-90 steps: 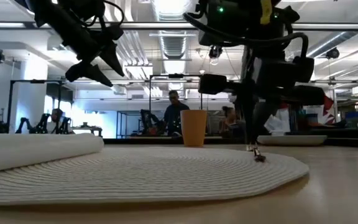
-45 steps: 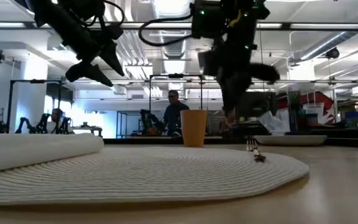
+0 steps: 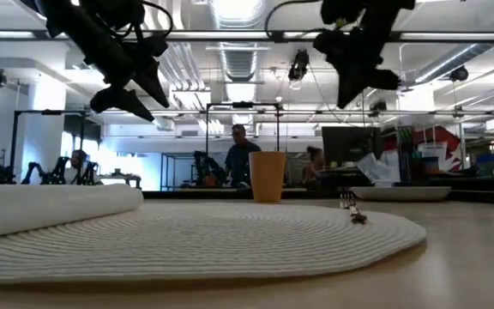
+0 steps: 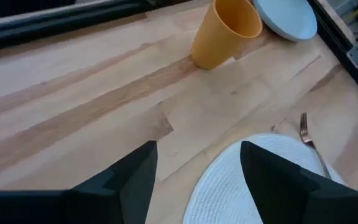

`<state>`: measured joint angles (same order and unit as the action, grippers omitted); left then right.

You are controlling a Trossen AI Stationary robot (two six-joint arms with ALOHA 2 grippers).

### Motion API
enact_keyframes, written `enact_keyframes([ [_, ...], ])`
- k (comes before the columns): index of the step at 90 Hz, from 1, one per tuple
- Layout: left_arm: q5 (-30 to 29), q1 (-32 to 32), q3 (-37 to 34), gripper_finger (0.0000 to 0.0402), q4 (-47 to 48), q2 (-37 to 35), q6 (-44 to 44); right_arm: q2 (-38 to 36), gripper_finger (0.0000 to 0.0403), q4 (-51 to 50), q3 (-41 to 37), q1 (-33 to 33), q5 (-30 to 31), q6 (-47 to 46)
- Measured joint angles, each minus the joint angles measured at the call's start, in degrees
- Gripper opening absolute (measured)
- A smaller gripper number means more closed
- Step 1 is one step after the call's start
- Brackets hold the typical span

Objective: Set table place
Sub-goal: Put the gray plate on the white mat

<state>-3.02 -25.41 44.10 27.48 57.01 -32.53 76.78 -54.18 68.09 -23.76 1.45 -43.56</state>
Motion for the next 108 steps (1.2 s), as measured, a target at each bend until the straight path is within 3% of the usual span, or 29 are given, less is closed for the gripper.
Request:
enact_keyframes([
  [9, 0.77, 0.00, 0.00, 0.0217, -1.47, 0.00, 4.72, -2.23, 0.0003, 2.60, -5.35, 1.24, -0.05, -12.14],
  [18, 0.78, 0.00, 0.00, 0.0217, -2.97, 0.04, 8.80, -2.44, 0.0003, 6.83, -10.15, 1.02, 0.50, -13.08],
  [30, 0.76, -0.01, 0.00, 0.0217, -4.54, 0.66, 11.18, -1.03, 0.0005, 13.41, -13.80, 0.87, 7.89, -18.53],
  [37, 0.76, -0.02, 0.00, 0.0217, -4.88, 1.06, 11.17, 0.76, 0.0017, 15.01, -14.51, -0.47, 8.56, -17.19],
  [48, 0.76, -0.02, 0.00, 0.0217, -4.85, 1.97, 10.04, 2.62, 0.0061, 15.32, -14.14, -4.68, 5.76, -13.75],
  [79, 0.54, 0.00, 0.00, 0.0217, -6.87, 4.61, 6.87, 5.42, 0.0245, 15.46, -11.38, -12.08, 6.67, -6.33],
  [91, 0.56, -0.02, 0.00, 0.0217, -8.03, 5.80, 5.71, 8.77, 0.0273, 12.66, -11.69, -13.53, 5.43, -5.85],
  [108, 0.57, -0.01, 0.00, 0.0217, -8.57, 7.20, 4.78, 14.09, 0.0276, 12.41, -11.78, -13.67, 4.29, -2.88],
])
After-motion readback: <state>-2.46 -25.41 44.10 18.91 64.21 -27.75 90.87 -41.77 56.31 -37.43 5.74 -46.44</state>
